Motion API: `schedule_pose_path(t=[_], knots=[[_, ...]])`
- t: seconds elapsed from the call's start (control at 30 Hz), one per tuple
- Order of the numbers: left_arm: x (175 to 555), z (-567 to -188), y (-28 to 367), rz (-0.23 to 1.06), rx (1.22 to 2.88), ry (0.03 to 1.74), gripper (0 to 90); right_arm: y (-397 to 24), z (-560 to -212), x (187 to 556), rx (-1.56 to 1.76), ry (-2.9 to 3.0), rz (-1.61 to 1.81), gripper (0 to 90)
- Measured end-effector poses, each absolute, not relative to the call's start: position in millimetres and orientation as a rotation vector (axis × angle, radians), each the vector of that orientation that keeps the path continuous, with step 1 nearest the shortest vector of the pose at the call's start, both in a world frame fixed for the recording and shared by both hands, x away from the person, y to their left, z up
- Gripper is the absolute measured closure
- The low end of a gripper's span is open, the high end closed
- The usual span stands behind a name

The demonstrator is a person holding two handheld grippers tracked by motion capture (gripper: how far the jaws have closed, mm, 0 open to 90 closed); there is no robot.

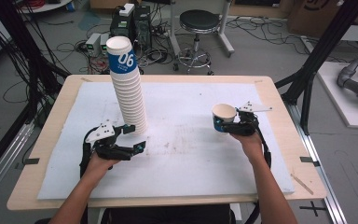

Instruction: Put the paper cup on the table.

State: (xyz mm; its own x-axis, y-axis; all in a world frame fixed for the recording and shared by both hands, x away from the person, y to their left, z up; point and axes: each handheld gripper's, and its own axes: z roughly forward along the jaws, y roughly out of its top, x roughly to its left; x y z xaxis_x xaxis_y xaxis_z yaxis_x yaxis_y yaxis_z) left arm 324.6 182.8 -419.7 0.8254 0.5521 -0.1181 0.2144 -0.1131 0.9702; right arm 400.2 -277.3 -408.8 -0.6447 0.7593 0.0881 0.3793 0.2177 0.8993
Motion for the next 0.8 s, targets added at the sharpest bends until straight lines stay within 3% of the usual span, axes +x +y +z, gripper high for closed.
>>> schedule_pose_path(t=[0.13, 0.8], knots=[[325, -421, 183, 0.315, 1.693, 0.611, 18.6, -282, -424, 396, 1.076, 2.176, 1.357, 22.6], [326, -423, 186, 0.311, 1.694, 0.637, 18.6, -293, -428, 379, 1.094, 2.223, 1.323, 18.6]])
